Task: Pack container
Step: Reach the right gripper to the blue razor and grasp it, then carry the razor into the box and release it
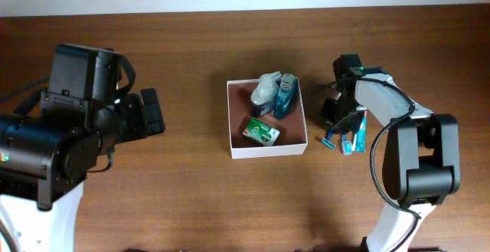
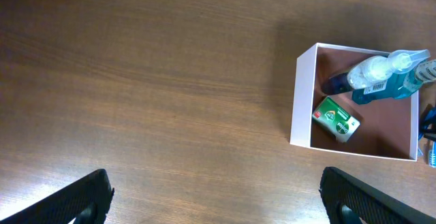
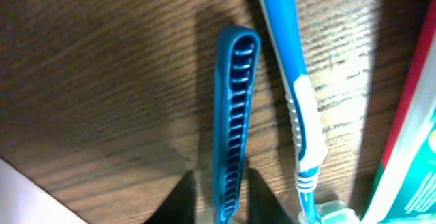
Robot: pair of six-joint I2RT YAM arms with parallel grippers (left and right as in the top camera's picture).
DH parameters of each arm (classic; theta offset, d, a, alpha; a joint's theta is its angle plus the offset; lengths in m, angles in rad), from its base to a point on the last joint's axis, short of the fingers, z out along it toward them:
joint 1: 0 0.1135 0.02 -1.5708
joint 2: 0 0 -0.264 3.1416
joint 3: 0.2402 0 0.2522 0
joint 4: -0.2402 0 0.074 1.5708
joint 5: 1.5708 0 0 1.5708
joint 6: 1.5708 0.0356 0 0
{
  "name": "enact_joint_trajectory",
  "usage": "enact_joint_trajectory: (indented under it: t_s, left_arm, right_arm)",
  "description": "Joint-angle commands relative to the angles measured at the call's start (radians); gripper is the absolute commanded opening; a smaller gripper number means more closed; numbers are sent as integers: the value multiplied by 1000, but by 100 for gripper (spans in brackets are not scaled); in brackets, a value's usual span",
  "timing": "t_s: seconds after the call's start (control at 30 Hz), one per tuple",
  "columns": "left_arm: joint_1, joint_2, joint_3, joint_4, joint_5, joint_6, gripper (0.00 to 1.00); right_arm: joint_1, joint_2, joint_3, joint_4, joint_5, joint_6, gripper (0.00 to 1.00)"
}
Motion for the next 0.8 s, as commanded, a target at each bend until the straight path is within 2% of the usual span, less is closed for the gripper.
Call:
enact_joint_trajectory:
  t_s: [0.0,0.03,0.07,0.13,0.4,0.47,0.67,0.77]
  left_arm:
    - [3,-8,5,0,-14,12,99]
    - [3,-8,5,0,-14,12,99]
    - [3,-8,5,0,-14,12,99]
    - [3,-8,5,0,-14,12,99]
    - [3,-8,5,0,-14,12,99]
    - [3,-8,5,0,-14,12,99]
    - [3,-8,5,0,-14,12,99]
    - [3,-8,5,0,-14,12,100]
  right_arm:
    - [1,2,2,0,-9,19,9]
    - [0,0,6,-4,-6,16,5]
    - [0,-5,16,-13,3,15,4]
    - [0,-16,39,-30,2,-9,4]
    - [39,-141,333,-306,2,-80,4]
    - [94,-190,402,-386,1,-79,4]
    - [245,-237,410,-462,-2,-38,4]
    - [338,-236,407,-480,-1,-124,4]
